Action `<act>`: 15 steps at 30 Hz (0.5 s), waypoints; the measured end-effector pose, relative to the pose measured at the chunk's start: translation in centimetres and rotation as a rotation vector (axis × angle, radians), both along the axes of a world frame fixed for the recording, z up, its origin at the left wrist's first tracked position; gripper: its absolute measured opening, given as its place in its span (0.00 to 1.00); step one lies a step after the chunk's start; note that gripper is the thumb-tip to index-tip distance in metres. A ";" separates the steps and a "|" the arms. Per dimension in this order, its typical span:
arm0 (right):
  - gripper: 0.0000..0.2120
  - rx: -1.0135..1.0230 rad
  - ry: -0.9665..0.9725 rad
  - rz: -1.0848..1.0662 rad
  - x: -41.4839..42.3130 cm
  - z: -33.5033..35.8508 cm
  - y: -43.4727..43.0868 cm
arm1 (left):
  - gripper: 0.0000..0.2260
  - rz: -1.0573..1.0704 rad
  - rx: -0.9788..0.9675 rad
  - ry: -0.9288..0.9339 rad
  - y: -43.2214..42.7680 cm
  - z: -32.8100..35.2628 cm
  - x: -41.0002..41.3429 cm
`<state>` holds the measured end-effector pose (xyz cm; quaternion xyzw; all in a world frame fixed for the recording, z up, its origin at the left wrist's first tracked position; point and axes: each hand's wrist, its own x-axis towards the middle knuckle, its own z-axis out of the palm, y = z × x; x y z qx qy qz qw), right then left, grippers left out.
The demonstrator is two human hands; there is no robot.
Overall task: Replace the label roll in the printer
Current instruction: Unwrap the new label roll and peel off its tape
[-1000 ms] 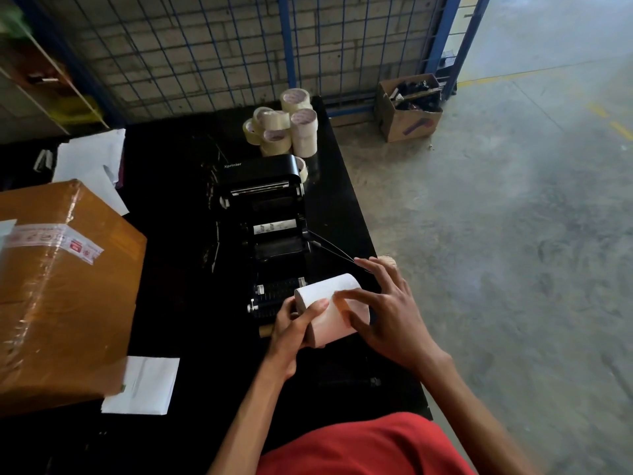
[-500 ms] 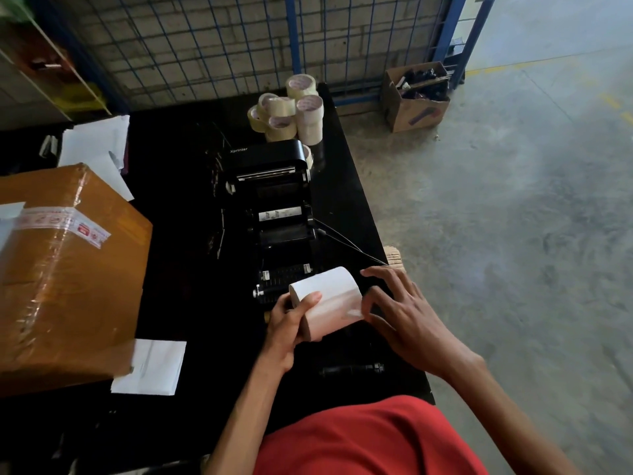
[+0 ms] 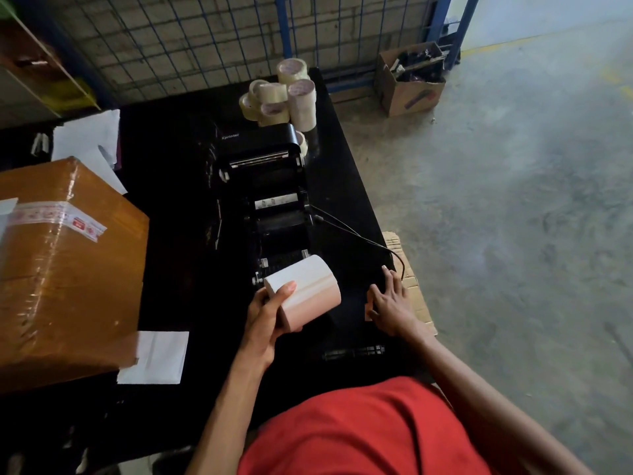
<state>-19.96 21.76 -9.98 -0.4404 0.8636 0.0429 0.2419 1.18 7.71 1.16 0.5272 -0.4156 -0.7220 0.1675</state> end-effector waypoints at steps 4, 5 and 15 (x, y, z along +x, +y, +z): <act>0.25 -0.118 -0.005 -0.075 0.2 0.2 0.7 | 0.33 -0.003 -0.008 -0.006 0.4 -0.1 0.6; 0.24 -0.188 -0.022 -0.122 0.2 0.4 1.2 | 0.33 -0.005 -0.007 -0.008 0.5 -0.1 0.6; 0.06 -0.234 -0.792 -0.616 2.0 0.0 7.0 | 0.31 -0.054 0.009 0.008 1.1 -0.3 0.6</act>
